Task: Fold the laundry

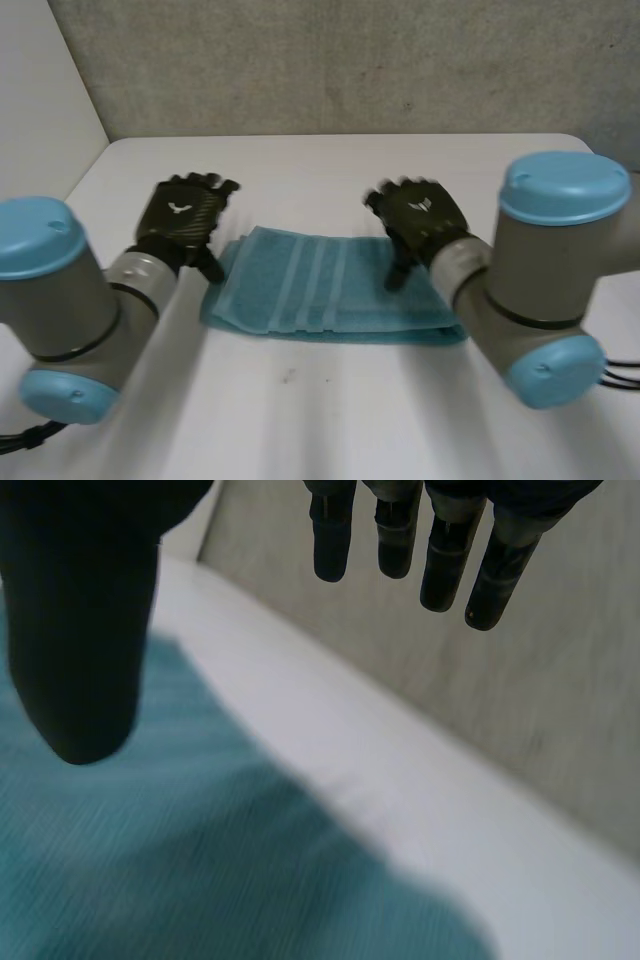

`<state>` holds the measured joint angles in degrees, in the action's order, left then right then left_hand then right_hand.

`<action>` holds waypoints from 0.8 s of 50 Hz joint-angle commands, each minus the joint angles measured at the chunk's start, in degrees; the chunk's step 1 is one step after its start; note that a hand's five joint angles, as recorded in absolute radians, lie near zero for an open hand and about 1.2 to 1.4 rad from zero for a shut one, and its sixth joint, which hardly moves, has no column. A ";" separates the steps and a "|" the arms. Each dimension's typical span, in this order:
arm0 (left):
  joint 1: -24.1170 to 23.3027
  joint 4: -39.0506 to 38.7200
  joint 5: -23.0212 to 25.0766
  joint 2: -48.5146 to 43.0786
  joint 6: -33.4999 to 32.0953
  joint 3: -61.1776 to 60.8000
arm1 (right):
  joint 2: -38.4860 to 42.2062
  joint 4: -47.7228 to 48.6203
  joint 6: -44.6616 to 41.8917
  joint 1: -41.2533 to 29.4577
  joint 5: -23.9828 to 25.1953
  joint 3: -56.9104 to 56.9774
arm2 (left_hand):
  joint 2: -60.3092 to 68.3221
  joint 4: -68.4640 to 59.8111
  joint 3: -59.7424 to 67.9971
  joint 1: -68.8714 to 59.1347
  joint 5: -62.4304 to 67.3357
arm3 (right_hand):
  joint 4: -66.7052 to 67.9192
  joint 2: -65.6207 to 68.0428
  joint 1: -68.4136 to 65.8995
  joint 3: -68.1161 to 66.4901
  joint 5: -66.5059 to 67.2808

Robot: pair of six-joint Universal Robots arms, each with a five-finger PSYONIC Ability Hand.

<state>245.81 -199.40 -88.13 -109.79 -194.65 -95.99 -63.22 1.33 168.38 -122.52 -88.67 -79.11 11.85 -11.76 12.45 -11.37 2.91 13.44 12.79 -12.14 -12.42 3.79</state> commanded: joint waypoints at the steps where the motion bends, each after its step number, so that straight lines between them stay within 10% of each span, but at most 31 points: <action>1: -4.55 0.33 -0.55 -7.72 -0.29 7.13 | -2.25 -1.78 4.06 9.47 7.36 -11.13 | -0.79 0.71 -1.39 0.31 -1.86 | -1.36 -0.71 0.07 0.34 -1.72; 16: -4.20 0.42 -6.35 -12.91 0.24 10.48 | -1.73 11.50 3.45 15.91 8.69 -22.76 | -1.46 1.38 -2.06 0.98 -2.53 | 32.98 33.63 -34.27 -34.00 32.63; 20: -4.02 0.59 -6.80 -11.85 0.24 9.95 | -1.81 12.90 0.13 19.06 8.16 -24.16 | -1.63 1.55 -2.23 1.15 -2.70 | 66.52 67.17 -67.81 -67.54 66.17; 32: -4.02 0.50 -7.06 -5.00 0.24 6.00 | -8.14 13.00 -17.64 22.32 5.09 -20.12 | -1.80 1.72 -2.40 1.32 -2.87 | 66.56 67.21 -67.86 -67.58 66.21; 40: -3.94 0.59 -7.15 -2.88 0.33 5.11 | -3.16 7.73 -18.08 3.90 3.15 -3.71 | -1.85 1.76 -2.45 1.37 -2.91 | 66.56 67.21 -67.86 -67.58 66.21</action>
<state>241.80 -198.88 -95.18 -114.51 -194.38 -90.04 -71.29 13.52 150.36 -104.04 -84.49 -95.89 11.85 -11.76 12.45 -11.37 2.91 68.30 66.32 -53.07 -67.75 55.29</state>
